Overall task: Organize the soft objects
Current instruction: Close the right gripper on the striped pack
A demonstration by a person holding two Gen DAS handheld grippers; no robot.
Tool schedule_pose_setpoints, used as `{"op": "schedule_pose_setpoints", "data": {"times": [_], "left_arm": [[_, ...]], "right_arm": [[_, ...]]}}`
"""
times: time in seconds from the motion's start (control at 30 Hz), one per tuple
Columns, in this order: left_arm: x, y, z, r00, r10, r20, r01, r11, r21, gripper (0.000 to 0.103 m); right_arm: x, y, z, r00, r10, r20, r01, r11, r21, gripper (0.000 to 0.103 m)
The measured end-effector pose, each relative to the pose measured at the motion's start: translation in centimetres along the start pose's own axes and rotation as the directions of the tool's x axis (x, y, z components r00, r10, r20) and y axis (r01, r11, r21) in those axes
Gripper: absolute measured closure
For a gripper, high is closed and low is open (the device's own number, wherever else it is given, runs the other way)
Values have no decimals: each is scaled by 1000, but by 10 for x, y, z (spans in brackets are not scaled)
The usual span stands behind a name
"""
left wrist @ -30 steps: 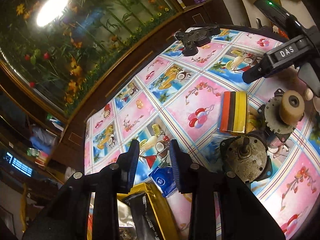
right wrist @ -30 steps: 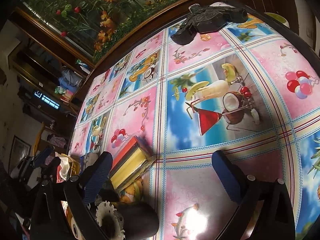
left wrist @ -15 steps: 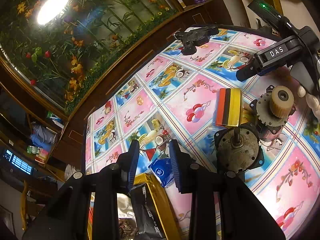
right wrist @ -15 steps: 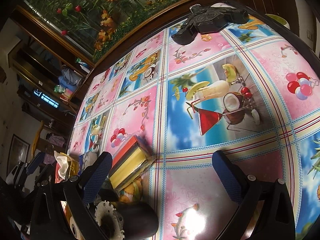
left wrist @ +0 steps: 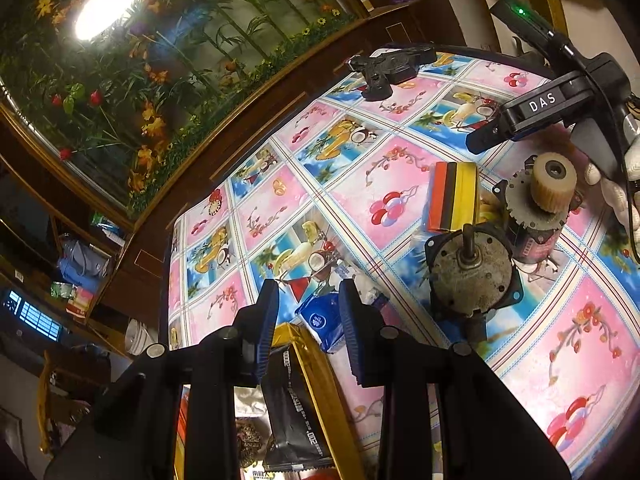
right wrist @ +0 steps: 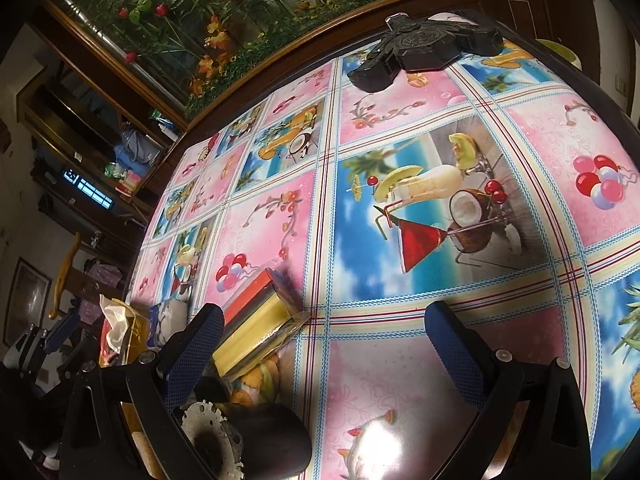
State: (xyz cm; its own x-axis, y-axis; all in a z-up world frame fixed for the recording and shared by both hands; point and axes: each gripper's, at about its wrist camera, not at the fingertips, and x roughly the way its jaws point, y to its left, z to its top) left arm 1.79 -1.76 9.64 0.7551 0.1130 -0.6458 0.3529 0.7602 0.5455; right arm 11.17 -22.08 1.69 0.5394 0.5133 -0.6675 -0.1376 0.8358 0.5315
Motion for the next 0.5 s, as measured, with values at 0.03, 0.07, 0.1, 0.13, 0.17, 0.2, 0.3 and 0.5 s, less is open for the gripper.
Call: {"op": "schedule_pose_setpoints", "data": {"times": [0.03,0.07,0.1,0.13,0.17,0.2,0.3,0.5], "left_arm": [[-2,2,-2,1000,-2,0,2,1000,-6,75],[-4,4,-4,1000,-3,0,3,1000,-12,75],[-6,7,-7,1000,-5,2,5,1000,-22,75],[-10,11,-11,1000,-10,3,11,999,-38,75],[-13,16,-15,1000,-18,5,18,998,-56,75],[-18,23,-20,1000,-23,6,23,997,-80,75],[-32,48,-38,999,-36,10,37,986,-160,75],[-62,94,-93,999,-45,15,47,946,-322,75]], "right_arm": [[0,1,0,1000,-8,3,8,1000,-9,1],[0,2,-1,1000,-14,6,14,1000,-20,1],[0,3,-2,1000,-22,11,23,999,-36,1],[0,4,-3,999,-29,15,30,998,-46,1],[0,6,-4,999,-37,19,38,998,-55,1],[-1,6,-4,999,-36,18,37,998,-58,1],[-7,-1,1,1000,-13,4,13,1000,12,1],[-37,-4,8,997,83,-5,-82,991,108,1]]}}
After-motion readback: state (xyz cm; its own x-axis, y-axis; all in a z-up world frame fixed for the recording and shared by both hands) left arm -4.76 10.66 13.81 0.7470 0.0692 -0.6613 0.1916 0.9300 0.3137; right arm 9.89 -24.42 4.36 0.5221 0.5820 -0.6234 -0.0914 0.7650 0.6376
